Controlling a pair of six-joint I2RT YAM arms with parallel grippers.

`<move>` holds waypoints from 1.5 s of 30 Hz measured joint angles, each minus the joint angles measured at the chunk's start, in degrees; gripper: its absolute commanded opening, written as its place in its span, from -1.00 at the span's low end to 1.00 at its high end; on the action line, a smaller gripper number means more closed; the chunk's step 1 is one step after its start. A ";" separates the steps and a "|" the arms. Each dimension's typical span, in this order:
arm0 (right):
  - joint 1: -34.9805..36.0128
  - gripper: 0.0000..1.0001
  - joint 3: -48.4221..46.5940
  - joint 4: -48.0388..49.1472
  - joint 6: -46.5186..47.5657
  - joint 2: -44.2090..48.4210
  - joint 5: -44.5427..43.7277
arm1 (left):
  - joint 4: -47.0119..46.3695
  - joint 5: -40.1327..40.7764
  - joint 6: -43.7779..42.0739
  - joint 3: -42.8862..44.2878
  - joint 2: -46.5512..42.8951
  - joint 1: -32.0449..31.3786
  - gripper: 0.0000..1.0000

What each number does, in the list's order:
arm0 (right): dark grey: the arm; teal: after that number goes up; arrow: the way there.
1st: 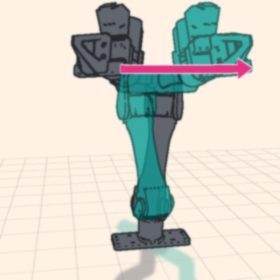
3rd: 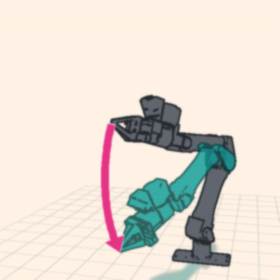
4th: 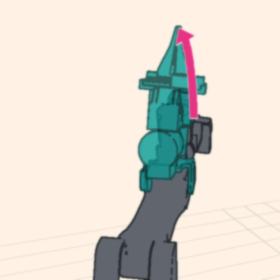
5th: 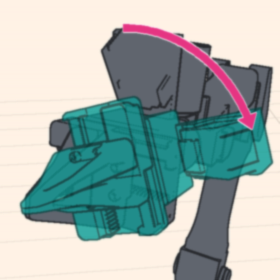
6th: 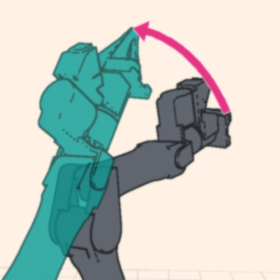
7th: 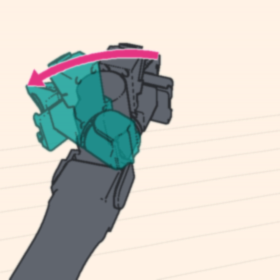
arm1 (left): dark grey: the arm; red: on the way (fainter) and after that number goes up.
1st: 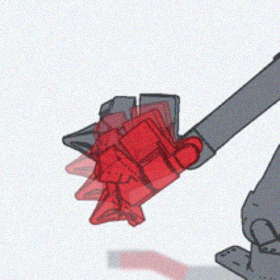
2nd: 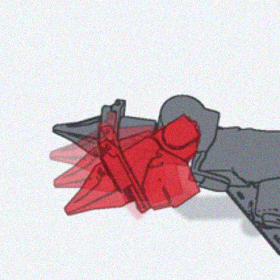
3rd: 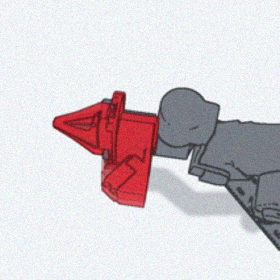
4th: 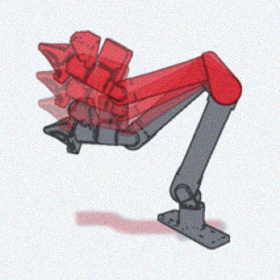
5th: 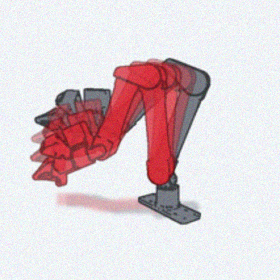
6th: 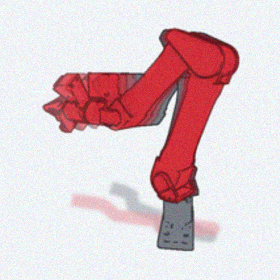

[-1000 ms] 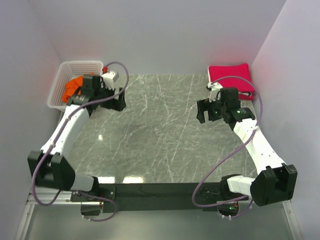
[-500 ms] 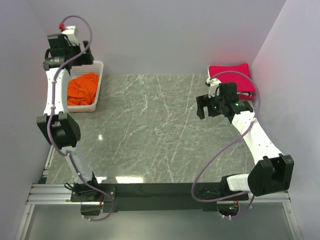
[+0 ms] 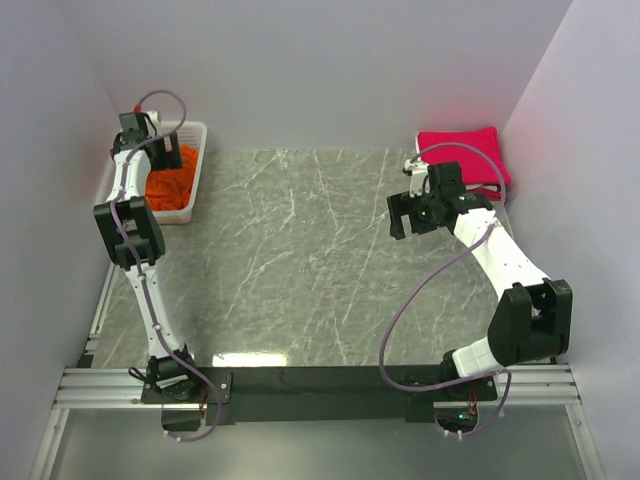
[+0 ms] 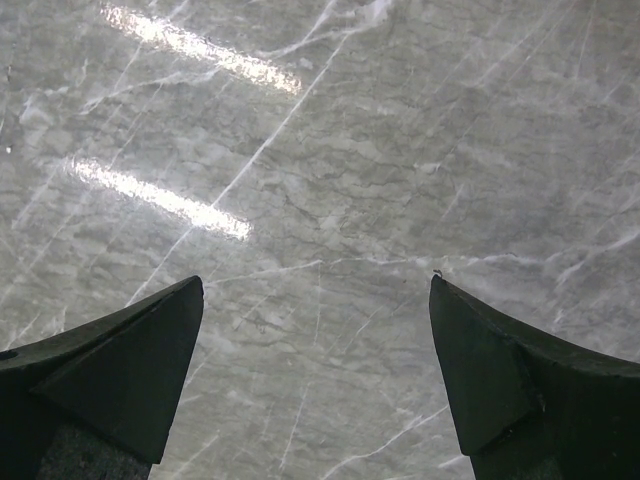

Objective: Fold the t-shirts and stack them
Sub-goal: Grab the tshirt from the pile, then move the tshirt to the center of the board

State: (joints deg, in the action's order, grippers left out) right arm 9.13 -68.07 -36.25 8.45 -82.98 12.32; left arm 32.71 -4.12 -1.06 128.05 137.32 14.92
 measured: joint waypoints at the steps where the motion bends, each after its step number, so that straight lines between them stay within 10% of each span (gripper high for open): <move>1: 0.00 1.00 -0.07 -0.04 0.00 -0.31 0.00 | 0.13 0.61 -0.33 0.76 1.77 0.00 0.99; 8: 0.00 1.00 -0.20 -0.33 0.15 -0.81 -0.31 | 0.98 3.89 -2.91 1.95 7.78 0.13 0.90; 20: 0.00 1.00 -1.07 -1.42 0.20 -1.66 -0.66 | -0.70 4.39 -4.33 4.15 8.24 2.69 -0.99; 36: 0.00 1.00 -2.56 -2.23 0.13 -1.09 -0.59 | -9.03 -1.11 -5.35 6.51 -15.15 0.17 -0.99; 45: -0.79 1.00 -2.71 -2.32 -0.50 0.63 -1.92 | -10.78 -7.28 -3.74 2.45 -35.69 -18.47 -0.99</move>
State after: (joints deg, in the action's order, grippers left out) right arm 8.34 -70.78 -38.57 7.94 -82.35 10.39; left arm 21.93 -11.40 -4.80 130.50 101.62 -3.55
